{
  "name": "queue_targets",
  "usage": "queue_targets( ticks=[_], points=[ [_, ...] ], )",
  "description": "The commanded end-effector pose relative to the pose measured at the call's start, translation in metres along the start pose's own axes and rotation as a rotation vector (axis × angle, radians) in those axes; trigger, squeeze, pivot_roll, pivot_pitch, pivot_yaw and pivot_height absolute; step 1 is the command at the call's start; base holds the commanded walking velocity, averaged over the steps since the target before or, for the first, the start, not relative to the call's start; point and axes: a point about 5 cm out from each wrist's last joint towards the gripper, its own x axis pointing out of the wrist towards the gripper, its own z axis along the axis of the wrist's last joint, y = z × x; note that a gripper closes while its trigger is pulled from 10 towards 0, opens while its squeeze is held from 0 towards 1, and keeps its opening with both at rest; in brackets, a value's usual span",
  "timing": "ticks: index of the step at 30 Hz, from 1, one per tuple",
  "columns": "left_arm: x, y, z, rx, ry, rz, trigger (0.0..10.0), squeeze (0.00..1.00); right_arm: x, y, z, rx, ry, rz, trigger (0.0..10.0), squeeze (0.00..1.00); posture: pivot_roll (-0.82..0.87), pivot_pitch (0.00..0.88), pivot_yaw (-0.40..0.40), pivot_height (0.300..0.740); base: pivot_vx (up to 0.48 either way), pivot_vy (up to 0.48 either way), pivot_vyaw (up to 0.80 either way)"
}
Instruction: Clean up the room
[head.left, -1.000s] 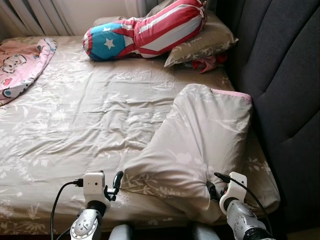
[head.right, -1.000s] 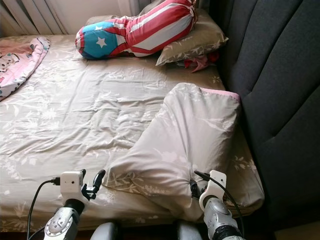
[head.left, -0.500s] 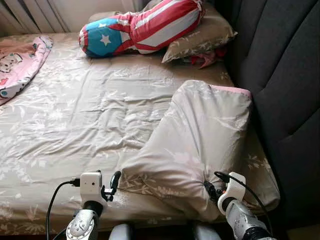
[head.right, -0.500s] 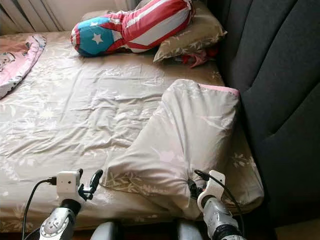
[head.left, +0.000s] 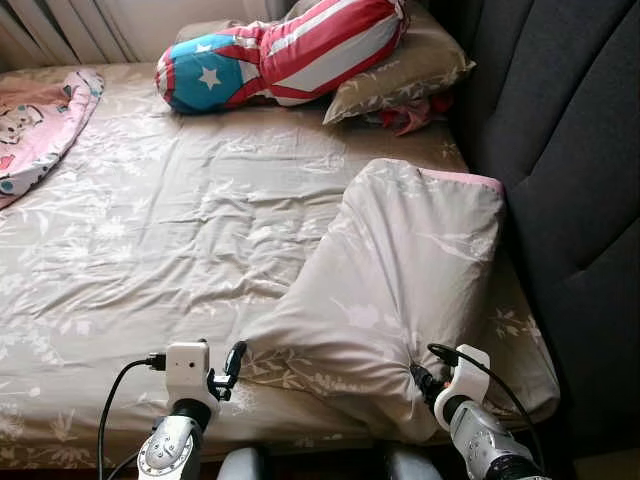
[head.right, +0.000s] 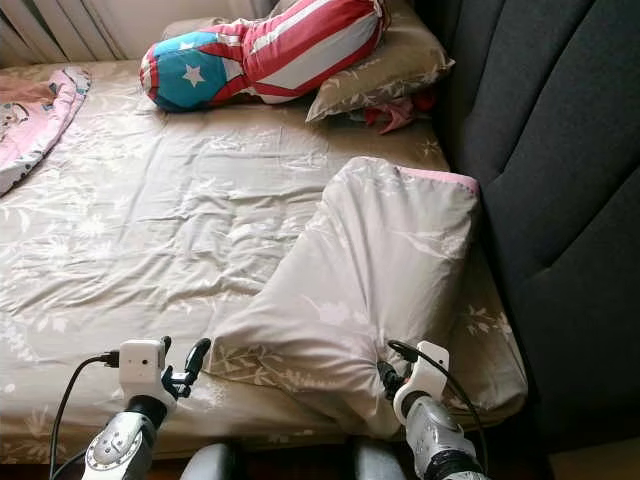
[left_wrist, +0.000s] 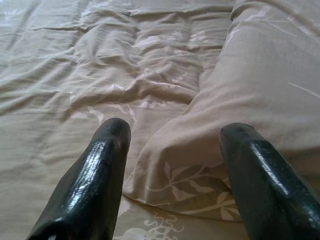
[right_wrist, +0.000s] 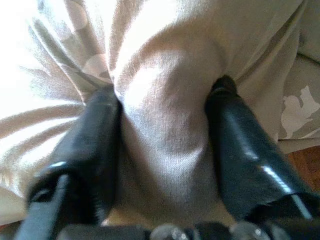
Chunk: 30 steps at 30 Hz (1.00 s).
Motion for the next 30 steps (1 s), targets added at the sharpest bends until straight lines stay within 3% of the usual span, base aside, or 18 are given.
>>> queue_targets(
  ticks=[1, 12, 19, 23, 27, 30],
  points=[
    [-0.002, 0.000, -0.005, 0.004, 0.024, 0.005, 10.0, 0.00, -0.005, -0.001, -0.040, 0.029, 0.143, -0.014, 0.0, 0.00, -0.03, 0.205, 0.035, 0.655, 0.000, 0.000, 0.00],
    [0.001, -0.001, -0.005, -0.002, 0.025, 0.012, 10.0, 0.00, -0.004, -0.002, -0.030, -0.001, 0.088, -0.048, 0.0, 0.00, -0.04, 0.194, 0.027, 0.655, 0.000, 0.000, 0.00],
    [0.002, -0.003, -0.006, -0.003, 0.029, 0.012, 10.0, 0.00, -0.004, -0.011, -0.020, -0.037, 0.052, -0.105, 0.0, 0.00, -0.05, 0.189, 0.025, 0.655, 0.000, 0.000, 0.00],
    [0.003, -0.003, -0.006, -0.003, 0.029, 0.013, 10.0, 0.00, -0.006, -0.025, -0.008, -0.038, -0.008, -0.186, 0.0, 0.00, -0.06, 0.189, 0.024, 0.655, 0.000, 0.000, 0.00],
    [0.004, -0.001, -0.007, 0.000, 0.030, 0.019, 10.0, 0.00, -0.020, -0.069, 0.043, -0.126, -0.233, -0.459, 0.0, 0.00, -0.07, 0.189, 0.024, 0.655, 0.000, 0.000, 0.00],
    [0.004, -0.001, -0.007, 0.000, 0.031, 0.018, 10.0, 0.00, -0.026, -0.079, 0.058, -0.150, -0.296, -0.522, 0.0, 0.00, -0.07, 0.191, 0.023, 0.655, 0.000, 0.000, 0.00]
  ],
)
